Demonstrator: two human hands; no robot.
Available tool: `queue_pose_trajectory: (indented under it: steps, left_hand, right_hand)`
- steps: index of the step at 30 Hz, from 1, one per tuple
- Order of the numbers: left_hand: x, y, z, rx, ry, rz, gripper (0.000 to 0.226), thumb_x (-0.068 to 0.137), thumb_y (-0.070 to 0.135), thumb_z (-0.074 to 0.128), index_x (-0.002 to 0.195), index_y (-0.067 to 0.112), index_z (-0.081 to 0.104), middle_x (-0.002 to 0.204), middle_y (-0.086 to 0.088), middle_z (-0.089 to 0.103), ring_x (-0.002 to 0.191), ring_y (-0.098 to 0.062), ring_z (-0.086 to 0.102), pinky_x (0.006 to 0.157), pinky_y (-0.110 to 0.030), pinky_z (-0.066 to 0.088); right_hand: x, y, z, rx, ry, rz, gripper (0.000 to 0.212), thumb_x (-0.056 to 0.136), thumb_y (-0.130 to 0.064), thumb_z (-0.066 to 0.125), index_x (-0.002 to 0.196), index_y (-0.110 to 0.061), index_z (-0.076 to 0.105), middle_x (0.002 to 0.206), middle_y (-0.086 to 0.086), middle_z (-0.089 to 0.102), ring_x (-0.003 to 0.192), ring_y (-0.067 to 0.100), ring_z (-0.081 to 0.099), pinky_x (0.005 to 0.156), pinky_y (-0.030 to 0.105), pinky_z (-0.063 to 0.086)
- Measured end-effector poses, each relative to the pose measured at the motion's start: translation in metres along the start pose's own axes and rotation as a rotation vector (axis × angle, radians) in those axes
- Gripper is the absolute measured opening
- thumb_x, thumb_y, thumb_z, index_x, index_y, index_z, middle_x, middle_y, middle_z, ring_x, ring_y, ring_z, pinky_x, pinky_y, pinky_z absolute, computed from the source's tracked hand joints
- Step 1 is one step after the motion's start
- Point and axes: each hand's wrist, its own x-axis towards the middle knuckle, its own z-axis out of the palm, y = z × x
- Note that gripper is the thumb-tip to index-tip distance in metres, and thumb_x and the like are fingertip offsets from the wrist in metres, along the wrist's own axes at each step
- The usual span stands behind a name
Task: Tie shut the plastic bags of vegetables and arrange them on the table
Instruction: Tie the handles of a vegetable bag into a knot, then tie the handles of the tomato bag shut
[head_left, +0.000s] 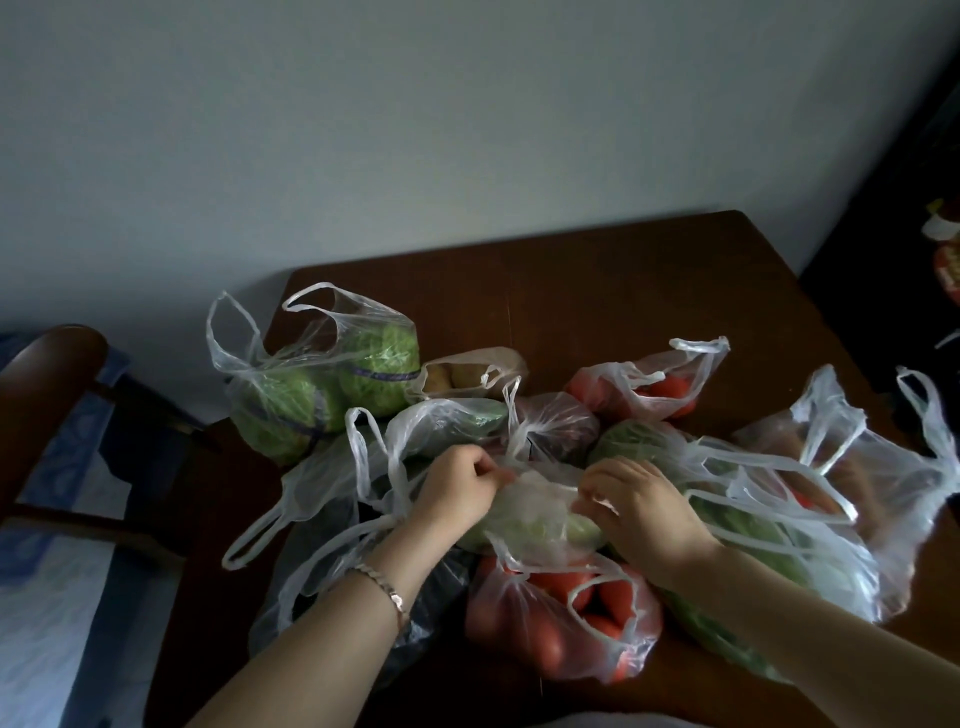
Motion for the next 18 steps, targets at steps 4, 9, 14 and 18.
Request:
queue_pose_trajectory:
  steps: [4, 9, 14, 18]
  left_hand:
    - [-0.011, 0.006, 0.006, -0.224, -0.314, 0.094, 0.036, 0.077, 0.039, 0.069, 0.109, 0.032, 0.054, 0.110, 0.012, 0.057, 0.106, -0.009, 0.054, 0.089, -0.025, 0.044]
    - [-0.019, -0.001, 0.023, 0.290, -0.129, 0.276, 0.029, 0.091, 0.024, 0.047, 0.118, 0.025, 0.056, 0.122, 0.003, 0.061, 0.117, -0.016, 0.054, 0.093, -0.029, 0.044]
    - [-0.016, 0.000, 0.011, 0.092, 0.129, -0.050, 0.035, 0.092, 0.013, 0.042, 0.125, 0.011, 0.053, 0.124, -0.010, 0.060, 0.114, -0.029, 0.055, 0.091, -0.033, 0.043]
    - [-0.025, 0.002, 0.008, 0.064, 0.169, -0.076, 0.038, 0.095, 0.014, 0.036, 0.131, 0.009, 0.048, 0.130, -0.011, 0.056, 0.117, -0.026, 0.053, 0.087, -0.028, 0.038]
  right_hand:
    - [0.002, -0.001, -0.011, 0.511, -0.006, 0.444, 0.010, 0.087, -0.026, 0.059, 0.078, -0.021, 0.060, 0.079, 0.000, 0.063, 0.077, 0.018, 0.059, 0.061, 0.020, 0.041]
    - [-0.021, -0.032, -0.016, 0.384, -0.380, 0.396, 0.075, 0.067, -0.057, 0.068, 0.126, -0.028, 0.031, 0.117, -0.008, 0.053, 0.103, 0.012, 0.057, 0.088, 0.031, 0.050]
    - [-0.043, -0.036, 0.039, -0.225, -0.610, 0.191, 0.123, 0.055, -0.060, 0.073, 0.146, -0.018, 0.001, 0.140, 0.008, 0.031, 0.129, 0.028, 0.034, 0.108, 0.042, 0.030]
    - [-0.046, -0.027, 0.061, -0.349, -0.600, 0.172, 0.065, 0.079, -0.027, 0.062, 0.135, -0.016, 0.034, 0.135, 0.011, 0.037, 0.125, 0.030, 0.037, 0.102, 0.041, 0.035]
